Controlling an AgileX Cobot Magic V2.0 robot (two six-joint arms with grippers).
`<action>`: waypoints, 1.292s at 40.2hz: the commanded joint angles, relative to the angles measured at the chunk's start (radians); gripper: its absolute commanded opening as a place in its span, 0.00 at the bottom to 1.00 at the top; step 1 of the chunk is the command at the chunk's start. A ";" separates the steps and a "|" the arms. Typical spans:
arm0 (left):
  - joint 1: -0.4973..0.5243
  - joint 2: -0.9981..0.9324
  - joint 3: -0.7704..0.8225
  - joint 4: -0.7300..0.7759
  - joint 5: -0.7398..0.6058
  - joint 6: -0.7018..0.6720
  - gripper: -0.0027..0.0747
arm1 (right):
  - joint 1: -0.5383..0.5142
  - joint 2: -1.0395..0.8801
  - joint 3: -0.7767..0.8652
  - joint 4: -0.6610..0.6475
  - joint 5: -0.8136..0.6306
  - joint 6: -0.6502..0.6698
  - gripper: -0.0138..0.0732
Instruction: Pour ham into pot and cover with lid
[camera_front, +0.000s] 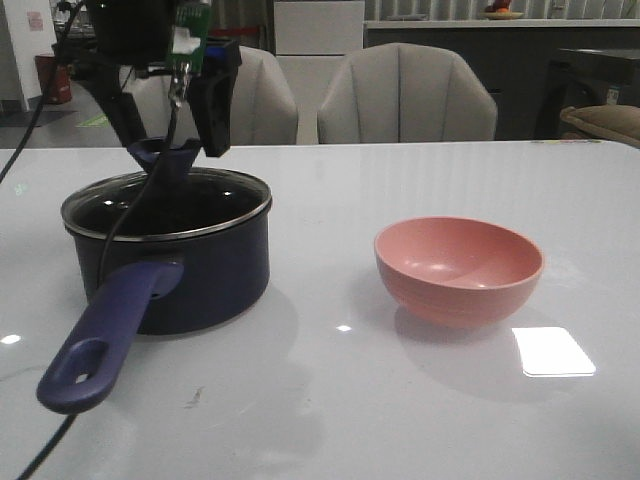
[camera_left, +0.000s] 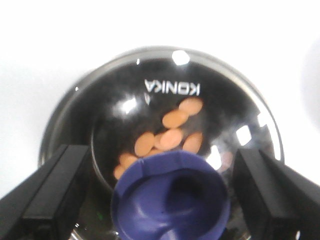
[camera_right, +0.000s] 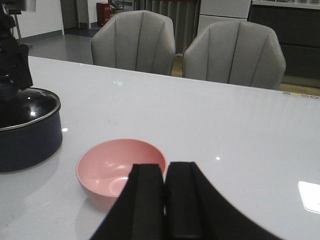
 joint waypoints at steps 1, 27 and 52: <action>-0.005 -0.085 -0.058 -0.006 0.028 0.000 0.76 | -0.001 0.011 -0.028 0.006 -0.087 -0.002 0.33; -0.010 -0.517 0.178 -0.022 -0.037 0.076 0.52 | -0.001 0.011 -0.028 0.006 -0.087 -0.002 0.33; -0.010 -1.193 0.882 -0.015 -0.352 0.078 0.32 | -0.001 0.011 -0.028 0.006 -0.087 -0.002 0.33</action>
